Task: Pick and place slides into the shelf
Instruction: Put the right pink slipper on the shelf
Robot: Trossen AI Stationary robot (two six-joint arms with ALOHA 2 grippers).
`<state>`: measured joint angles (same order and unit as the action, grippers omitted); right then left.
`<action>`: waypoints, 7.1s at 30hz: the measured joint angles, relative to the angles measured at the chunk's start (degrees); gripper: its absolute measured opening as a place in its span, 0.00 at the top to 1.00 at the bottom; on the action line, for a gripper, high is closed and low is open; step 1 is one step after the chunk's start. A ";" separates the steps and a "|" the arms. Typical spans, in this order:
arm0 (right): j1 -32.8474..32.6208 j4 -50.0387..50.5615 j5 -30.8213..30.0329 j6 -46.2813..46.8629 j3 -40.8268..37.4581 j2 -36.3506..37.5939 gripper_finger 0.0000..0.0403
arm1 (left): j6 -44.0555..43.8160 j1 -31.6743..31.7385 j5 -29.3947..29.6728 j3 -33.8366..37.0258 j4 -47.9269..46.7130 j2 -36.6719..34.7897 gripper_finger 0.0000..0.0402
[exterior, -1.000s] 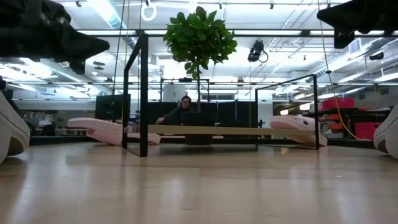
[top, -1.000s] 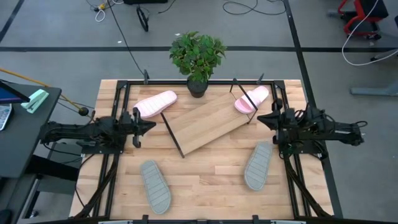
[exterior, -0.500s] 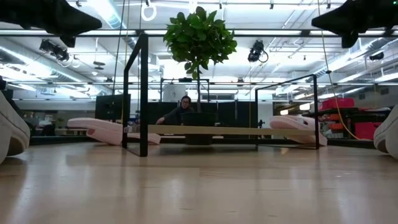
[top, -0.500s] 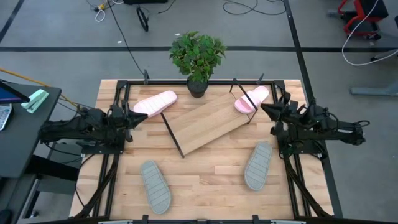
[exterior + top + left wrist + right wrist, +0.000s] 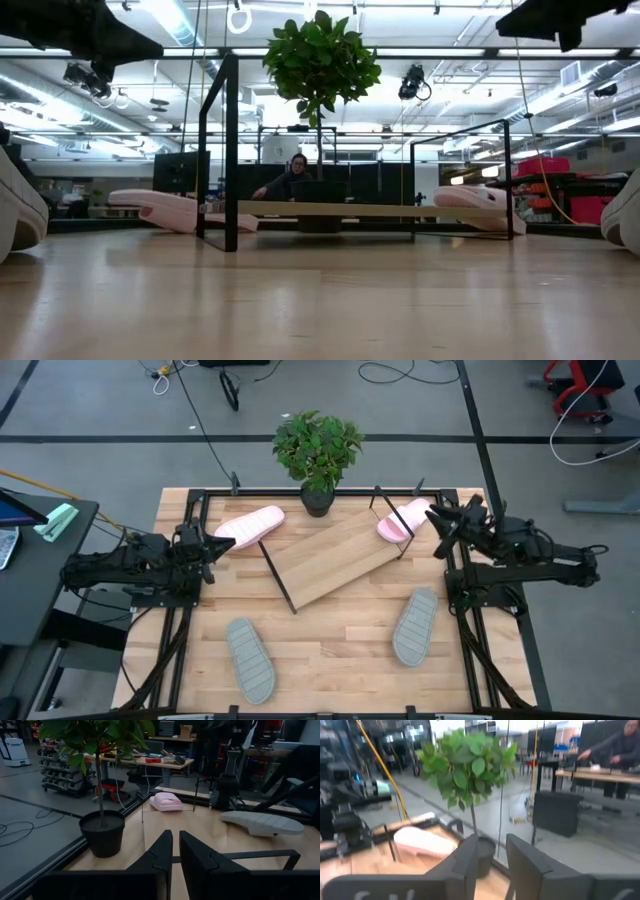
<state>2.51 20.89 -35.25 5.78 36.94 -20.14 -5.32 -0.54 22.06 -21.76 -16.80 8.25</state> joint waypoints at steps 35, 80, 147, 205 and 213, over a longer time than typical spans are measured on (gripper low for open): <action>48.74 31.24 23.06 -1.09 24.99 -30.59 0.67 | 1.51 -0.01 5.55 0.00 0.25 0.00 0.90; 51.52 25.78 33.84 8.04 24.88 -54.06 0.63 | 1.88 0.00 5.60 0.02 0.27 0.00 0.91; 63.74 28.80 58.15 9.04 24.97 -71.15 0.38 | 1.42 -0.01 5.57 0.02 0.22 0.00 0.90; 64.66 26.42 62.66 1.40 19.27 -71.04 0.38 | 1.40 0.00 5.57 0.02 0.20 0.00 0.90; 64.85 23.59 62.69 -0.05 18.63 -70.47 0.52 | 1.40 0.00 5.57 0.04 0.20 0.00 0.90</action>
<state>67.35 44.48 27.45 5.73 55.57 -90.61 -3.92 -0.54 27.63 -21.71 -16.60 8.25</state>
